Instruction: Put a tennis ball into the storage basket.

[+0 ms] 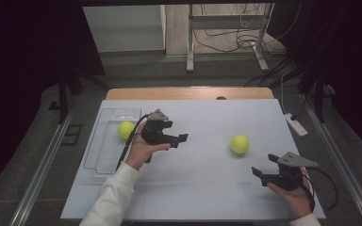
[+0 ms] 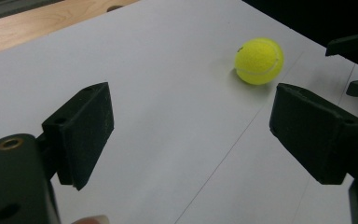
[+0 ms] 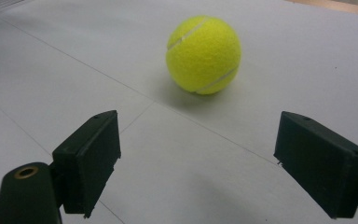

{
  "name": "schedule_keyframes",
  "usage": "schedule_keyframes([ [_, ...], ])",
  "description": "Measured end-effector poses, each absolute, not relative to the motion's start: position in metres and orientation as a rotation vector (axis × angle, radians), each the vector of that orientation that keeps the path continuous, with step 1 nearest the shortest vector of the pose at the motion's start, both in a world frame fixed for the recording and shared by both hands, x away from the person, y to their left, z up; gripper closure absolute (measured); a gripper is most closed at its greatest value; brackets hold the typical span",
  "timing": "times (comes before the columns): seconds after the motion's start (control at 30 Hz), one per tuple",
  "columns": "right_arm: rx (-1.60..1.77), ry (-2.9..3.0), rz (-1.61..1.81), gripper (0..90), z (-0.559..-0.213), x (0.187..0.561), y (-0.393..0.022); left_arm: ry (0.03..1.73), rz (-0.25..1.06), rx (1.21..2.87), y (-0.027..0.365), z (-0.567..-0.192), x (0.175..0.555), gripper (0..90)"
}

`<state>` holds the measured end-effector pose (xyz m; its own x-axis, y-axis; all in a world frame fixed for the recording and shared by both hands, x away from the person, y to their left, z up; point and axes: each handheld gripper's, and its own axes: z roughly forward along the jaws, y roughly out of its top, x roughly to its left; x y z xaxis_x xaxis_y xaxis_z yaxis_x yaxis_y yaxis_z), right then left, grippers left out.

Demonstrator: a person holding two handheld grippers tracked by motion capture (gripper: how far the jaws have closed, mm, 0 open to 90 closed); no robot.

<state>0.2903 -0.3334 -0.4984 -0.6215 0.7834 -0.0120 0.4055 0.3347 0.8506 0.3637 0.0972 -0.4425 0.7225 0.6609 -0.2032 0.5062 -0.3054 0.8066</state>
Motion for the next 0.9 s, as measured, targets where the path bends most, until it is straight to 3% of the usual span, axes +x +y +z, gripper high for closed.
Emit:
schedule_keyframes([
  [0.9, 1.043, 2.189, 1.205, 14.8, -0.499, 0.291, -0.333, 0.832, 0.190, 2.026, 0.064, -0.450, 0.363, 14.4],
])
